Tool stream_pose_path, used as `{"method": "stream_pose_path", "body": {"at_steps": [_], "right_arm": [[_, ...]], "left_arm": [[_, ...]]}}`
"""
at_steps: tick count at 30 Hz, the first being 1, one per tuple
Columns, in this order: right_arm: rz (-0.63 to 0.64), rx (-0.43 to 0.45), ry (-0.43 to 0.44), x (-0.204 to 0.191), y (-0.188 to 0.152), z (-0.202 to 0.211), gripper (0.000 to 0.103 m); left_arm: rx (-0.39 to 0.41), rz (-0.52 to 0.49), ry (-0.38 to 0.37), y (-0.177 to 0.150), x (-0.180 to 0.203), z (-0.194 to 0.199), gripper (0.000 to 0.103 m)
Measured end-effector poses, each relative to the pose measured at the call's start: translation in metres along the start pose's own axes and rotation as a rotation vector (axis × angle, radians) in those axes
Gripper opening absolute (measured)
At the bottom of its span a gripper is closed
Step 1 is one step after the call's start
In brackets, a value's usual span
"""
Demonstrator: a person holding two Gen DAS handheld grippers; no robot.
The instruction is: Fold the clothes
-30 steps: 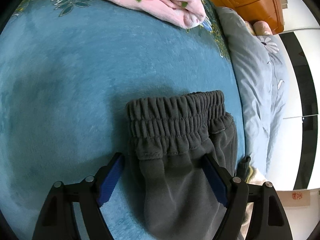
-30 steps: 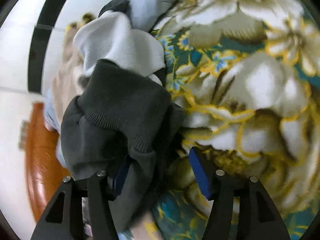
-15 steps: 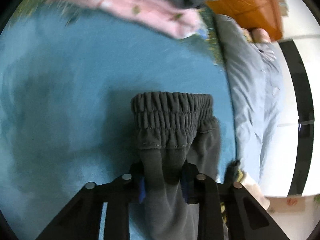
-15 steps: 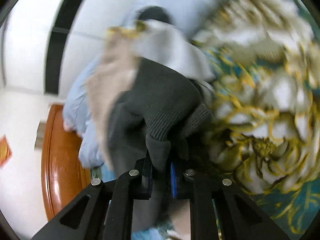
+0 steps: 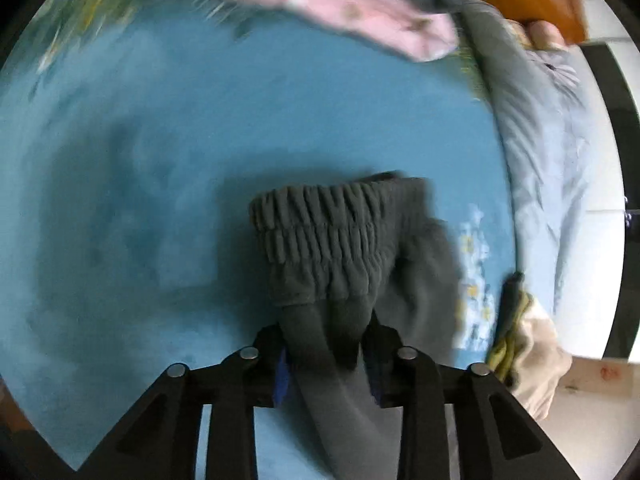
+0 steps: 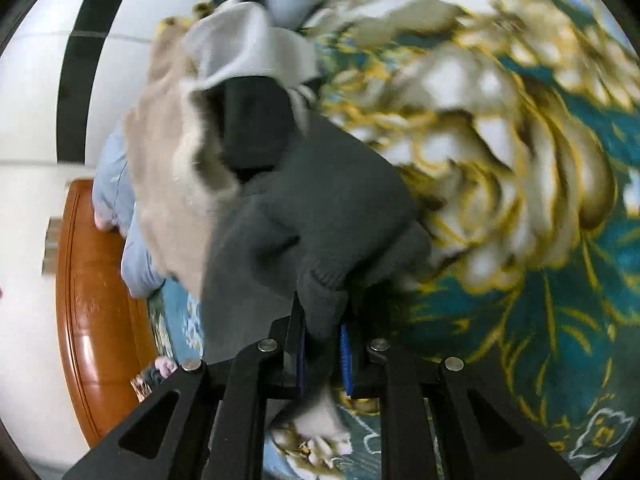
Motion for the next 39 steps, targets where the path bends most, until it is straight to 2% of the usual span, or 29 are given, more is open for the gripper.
{"method": "stream_pose_path", "body": {"at_steps": [2,5,7,8,10,12,14,16,20,24,28,31,32,33,34,36,39], "right_arm": [[0.016,-0.001,0.005,-0.005,0.0,0.004,0.014],[0.078,0.001,-0.018,-0.023,0.0,0.01,0.014],[0.138,0.001,-0.069,-0.037,-0.001,0.012,0.014],[0.167,0.001,-0.092,-0.042,-0.002,0.01,0.014],[0.289,0.003,-0.163,-0.068,-0.011,0.007,0.014],[0.448,0.015,-0.242,-0.101,-0.024,0.005,0.014],[0.604,0.034,-0.276,-0.138,-0.041,0.003,0.014],[0.725,0.033,-0.28,-0.171,-0.062,-0.011,0.014],[0.948,0.009,-0.308,-0.226,-0.11,-0.05,0.014],[1.086,-0.094,-0.322,-0.25,-0.166,-0.107,0.014],[1.264,-0.232,-0.381,-0.249,-0.227,-0.166,0.014],[1.326,-0.31,-0.424,-0.239,-0.258,-0.191,0.016],[1.345,-0.329,-0.438,-0.235,-0.266,-0.197,0.019],[1.356,-0.348,-0.442,-0.231,-0.272,-0.201,0.027],[1.361,-0.375,-0.434,-0.228,-0.278,-0.205,0.036],[1.348,-0.426,-0.384,-0.226,-0.283,-0.203,0.047],[1.263,-0.521,-0.238,-0.227,-0.277,-0.193,0.049]], "left_arm": [[-0.02,0.04,-0.045,-0.001,-0.005,0.0,0.035],[-0.015,0.021,-0.029,-0.003,-0.001,0.009,0.041],[0.01,0.006,-0.017,-0.006,0.001,0.021,0.055],[0.03,0.006,-0.018,-0.007,0.0,0.03,0.058],[0.074,0.019,-0.011,-0.01,-0.004,0.048,0.06],[0.131,0.083,-0.006,-0.013,-0.01,0.068,0.06],[0.174,0.112,-0.067,-0.022,-0.005,0.085,0.06],[0.19,0.083,-0.135,-0.035,0.013,0.097,0.06],[0.185,-0.052,-0.177,-0.065,0.054,0.103,0.06],[0.136,-0.144,-0.182,-0.092,0.089,0.09,0.06],[0.123,-0.151,-0.19,-0.11,0.096,0.088,0.06],[0.121,-0.129,-0.192,-0.114,0.088,0.086,0.06],[0.116,-0.12,-0.196,-0.117,0.084,0.086,0.06],[0.111,-0.112,-0.198,-0.119,0.081,0.085,0.06],[0.103,-0.103,-0.201,-0.121,0.078,0.084,0.06],[0.085,-0.089,-0.203,-0.124,0.072,0.082,0.06],[0.06,-0.098,-0.182,-0.126,0.077,0.071,0.061]]}}
Point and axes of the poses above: each gripper's, at about its wrist camera, not at the fingertips, and z roughly against the way its jaws point, x to its right, y to its top, the point moved 5 cm from there along -z, roughly the way its jaws point, and after that the axes turned 12 degrees about y, right-handed, at the moved point
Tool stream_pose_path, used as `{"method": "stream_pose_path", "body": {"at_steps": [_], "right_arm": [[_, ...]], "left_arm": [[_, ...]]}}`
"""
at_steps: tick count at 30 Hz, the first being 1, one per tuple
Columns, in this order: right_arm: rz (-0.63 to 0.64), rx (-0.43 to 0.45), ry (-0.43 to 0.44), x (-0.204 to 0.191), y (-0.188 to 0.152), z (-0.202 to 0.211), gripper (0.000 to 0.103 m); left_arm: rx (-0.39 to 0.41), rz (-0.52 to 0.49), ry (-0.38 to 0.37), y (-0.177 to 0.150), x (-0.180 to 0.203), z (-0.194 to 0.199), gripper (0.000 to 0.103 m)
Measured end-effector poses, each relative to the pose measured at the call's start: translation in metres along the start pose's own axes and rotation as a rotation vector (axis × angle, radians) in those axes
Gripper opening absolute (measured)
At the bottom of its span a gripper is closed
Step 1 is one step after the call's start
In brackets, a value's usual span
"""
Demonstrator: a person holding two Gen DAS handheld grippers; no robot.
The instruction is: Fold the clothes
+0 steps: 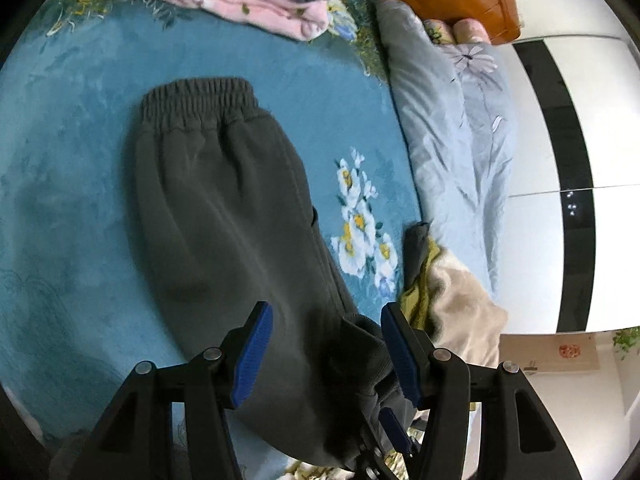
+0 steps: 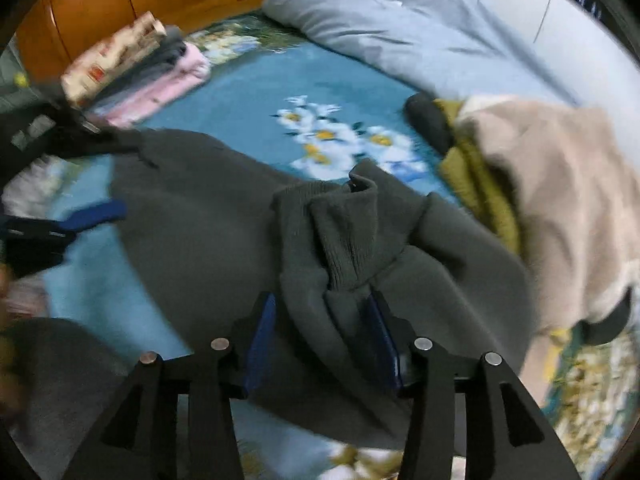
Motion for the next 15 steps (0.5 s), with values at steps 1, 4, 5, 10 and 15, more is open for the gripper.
{"method": "stream_pose_path", "body": {"at_steps": [1,4,5,10,15], "right_arm": [[-0.02,0.022,0.055,0.005,0.002,0.005,0.05],[-0.099,0.119,0.117,0.04,0.0,0.034,0.055],[-0.139,0.139,0.106,0.058,-0.003,0.042,0.055],[-0.27,0.165,0.051,0.118,-0.028,0.071,0.055],[-0.341,0.138,0.041,0.14,-0.051,0.072,0.055]], "left_arm": [[-0.013,-0.01,0.007,-0.002,0.003,-0.005,0.061],[-0.071,-0.055,0.01,-0.014,0.016,-0.023,0.065],[-0.094,-0.069,0.002,-0.019,0.021,-0.03,0.065],[-0.193,-0.103,-0.103,-0.047,0.047,-0.062,0.069],[-0.158,-0.288,-0.038,-0.072,0.086,-0.074,0.075]]}}
Point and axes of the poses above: each gripper's, at about its wrist camera, not at the fingertips, and z roughly against the way its jaws point, x to its right, y to its top, the point moved 5 cm from there along -z, roughly the way its jaws point, and after that the axes turned 12 degrees about y, right-handed, at the moved point
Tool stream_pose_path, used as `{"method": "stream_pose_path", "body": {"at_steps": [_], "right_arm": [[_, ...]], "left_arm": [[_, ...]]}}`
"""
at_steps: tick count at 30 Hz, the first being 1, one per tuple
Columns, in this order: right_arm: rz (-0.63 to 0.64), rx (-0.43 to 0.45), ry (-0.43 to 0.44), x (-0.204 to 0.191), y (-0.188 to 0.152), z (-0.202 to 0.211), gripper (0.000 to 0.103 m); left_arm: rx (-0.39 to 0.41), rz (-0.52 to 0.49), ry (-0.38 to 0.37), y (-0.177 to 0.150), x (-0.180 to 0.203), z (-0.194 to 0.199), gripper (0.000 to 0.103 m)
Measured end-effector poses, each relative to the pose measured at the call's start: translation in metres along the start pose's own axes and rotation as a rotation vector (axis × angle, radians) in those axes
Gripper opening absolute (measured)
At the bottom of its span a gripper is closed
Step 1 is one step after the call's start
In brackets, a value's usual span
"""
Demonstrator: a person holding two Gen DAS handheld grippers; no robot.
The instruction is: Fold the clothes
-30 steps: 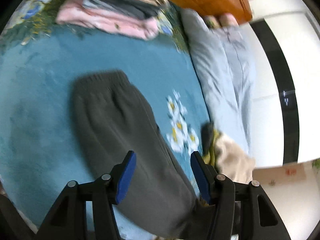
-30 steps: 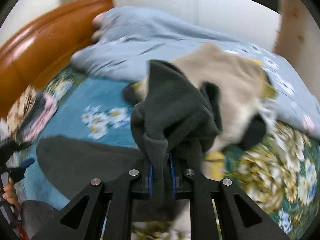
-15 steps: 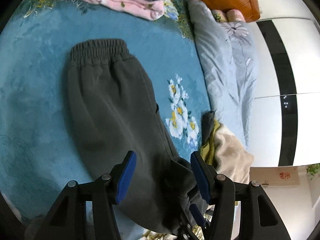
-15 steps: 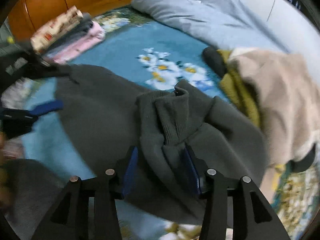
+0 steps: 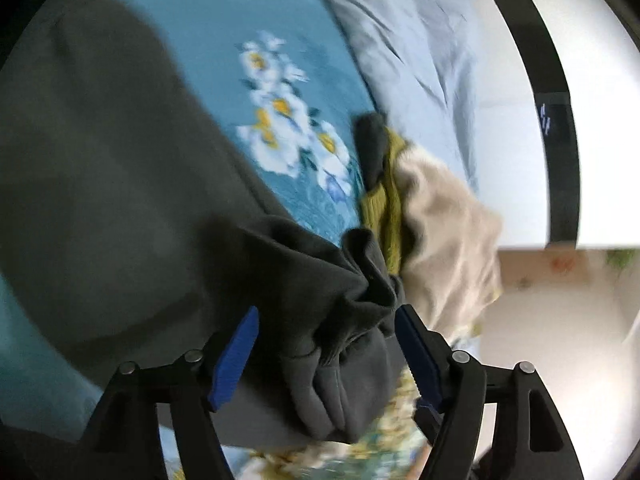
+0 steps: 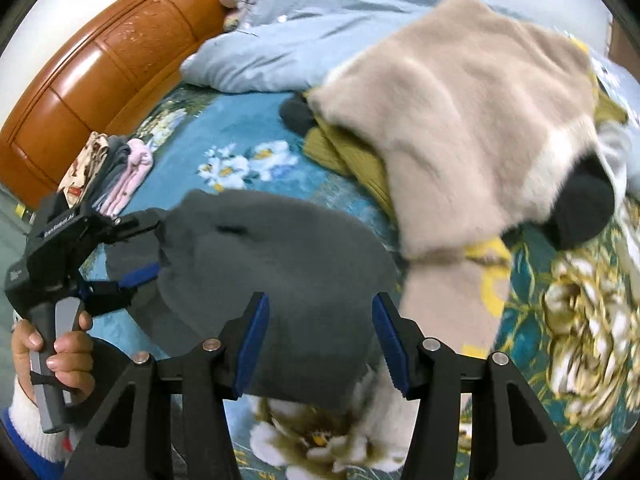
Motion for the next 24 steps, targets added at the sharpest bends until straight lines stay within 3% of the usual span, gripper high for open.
{"method": "stream_pose_path", "body": {"at_steps": [3,6,8,9,10,12,16,17,19,21,24], "right_arm": [[-0.058,-0.019,0.021,0.007,-0.002,-0.004,0.055],[-0.062,-0.012,0.029,0.007,-0.003,-0.001,0.055],[-0.062,-0.009,0.029,0.007,-0.002,-0.002,0.055],[-0.067,-0.011,0.032,0.008,-0.002,-0.001,0.055],[-0.071,-0.012,0.038,0.008,-0.002,-0.002,0.055],[-0.067,-0.009,0.053,0.006,-0.001,-0.001,0.055],[-0.022,0.011,0.109,-0.006,0.002,0.002,0.055],[-0.005,0.017,0.127,-0.01,0.003,0.003,0.055],[0.02,0.013,0.157,-0.021,0.004,-0.001,0.055],[0.045,0.007,0.206,-0.034,0.005,-0.007,0.055],[0.077,-0.008,0.278,-0.056,0.005,-0.022,0.055]], "left_arm": [[0.007,-0.076,0.105,-0.002,0.015,-0.016,0.075],[0.017,-0.061,0.148,-0.002,0.014,-0.024,0.073],[0.033,-0.052,0.169,-0.001,0.01,-0.025,0.059],[0.04,-0.053,0.178,-0.001,0.008,-0.025,0.041],[0.048,-0.056,0.18,-0.001,0.007,-0.024,0.03],[0.062,-0.065,0.171,-0.002,0.008,-0.019,0.021],[0.151,-0.048,0.051,0.002,0.017,0.021,0.02],[0.179,-0.041,0.057,0.004,0.015,0.031,0.02],[0.205,-0.012,0.13,0.011,0.002,0.042,0.021],[0.161,0.037,0.219,0.018,-0.019,0.032,0.021],[0.049,0.17,0.246,0.018,-0.058,0.002,0.024]]}}
Point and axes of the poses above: each gripper's, at about its wrist camera, not at the fingertips, and z roughly against the way its jaws point, x to its right, y to its top, the point moved 5 cm from there along -z, roughly the way its jaws point, and after that the axes turned 12 degrees about y, right-handed, at the moved point
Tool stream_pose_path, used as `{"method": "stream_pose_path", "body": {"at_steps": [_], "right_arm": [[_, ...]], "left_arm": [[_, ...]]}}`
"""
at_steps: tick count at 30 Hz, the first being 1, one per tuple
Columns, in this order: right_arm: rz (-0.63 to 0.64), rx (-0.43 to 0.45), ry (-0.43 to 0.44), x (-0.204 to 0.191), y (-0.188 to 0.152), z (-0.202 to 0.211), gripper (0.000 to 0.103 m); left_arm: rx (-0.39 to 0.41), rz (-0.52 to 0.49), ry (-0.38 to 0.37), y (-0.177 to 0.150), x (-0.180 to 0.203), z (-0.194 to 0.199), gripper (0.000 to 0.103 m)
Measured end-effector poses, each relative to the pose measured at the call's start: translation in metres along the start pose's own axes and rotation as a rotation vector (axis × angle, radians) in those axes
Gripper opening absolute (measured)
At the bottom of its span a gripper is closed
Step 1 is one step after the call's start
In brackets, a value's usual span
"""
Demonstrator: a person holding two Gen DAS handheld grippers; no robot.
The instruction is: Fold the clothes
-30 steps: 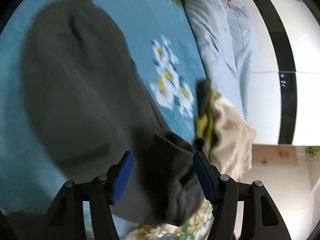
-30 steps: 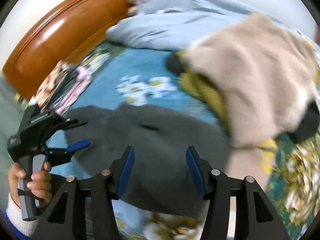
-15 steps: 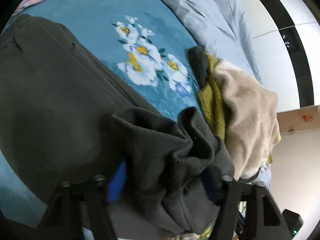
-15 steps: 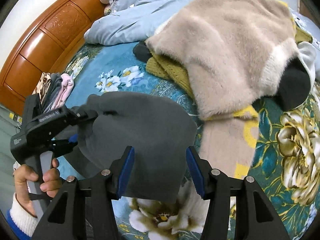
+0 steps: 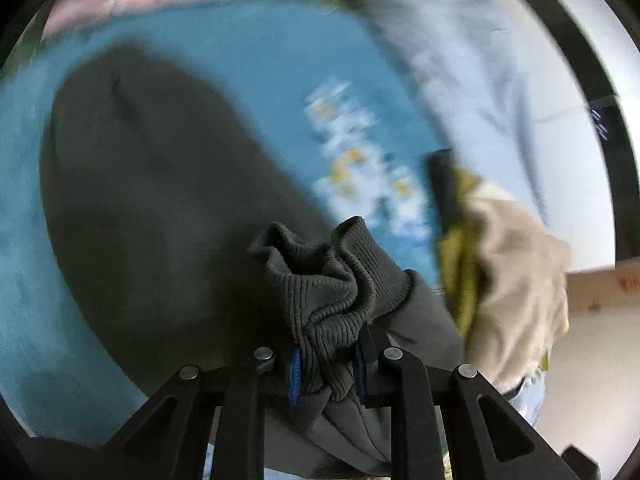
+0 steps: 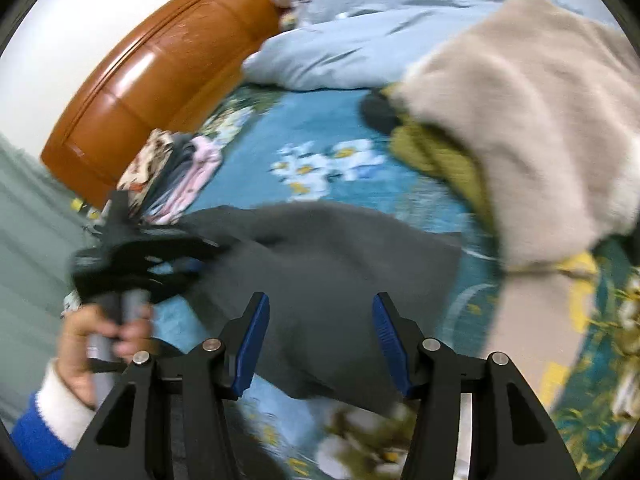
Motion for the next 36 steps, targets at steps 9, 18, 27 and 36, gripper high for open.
{"method": "stream_pose_path", "body": {"at_steps": [9,18,27,36], "right_arm": [[-0.142,-0.175,-0.064,0.044,-0.032,-0.056,0.055],[-0.142,-0.07,0.006,0.034,-0.016,-0.017,0.055],[-0.089,-0.067,0.024,0.018,-0.002,-0.017,0.055],[-0.141,-0.083,-0.027,0.027,-0.001,-0.022,0.055]], "left_arm": [[-0.086,0.007,0.076,-0.001,-0.005,-0.026,0.034],[-0.152,0.044,-0.273,0.008,-0.01,0.024,0.065],[0.153,0.129,-0.122,0.094,-0.146,0.083,0.079],[0.176,0.278,-0.188,0.123,-0.212,0.028,0.079]]}}
Point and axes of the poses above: each gripper's, at about its wrist camera, not at the fingertips, and z roughly against the way its jaws point, x to its right, y to its top, the point moved 5 cm from there along -z, roughly the way its jaws point, and after that the axes turned 12 degrees about y, right-handed, at the moved point
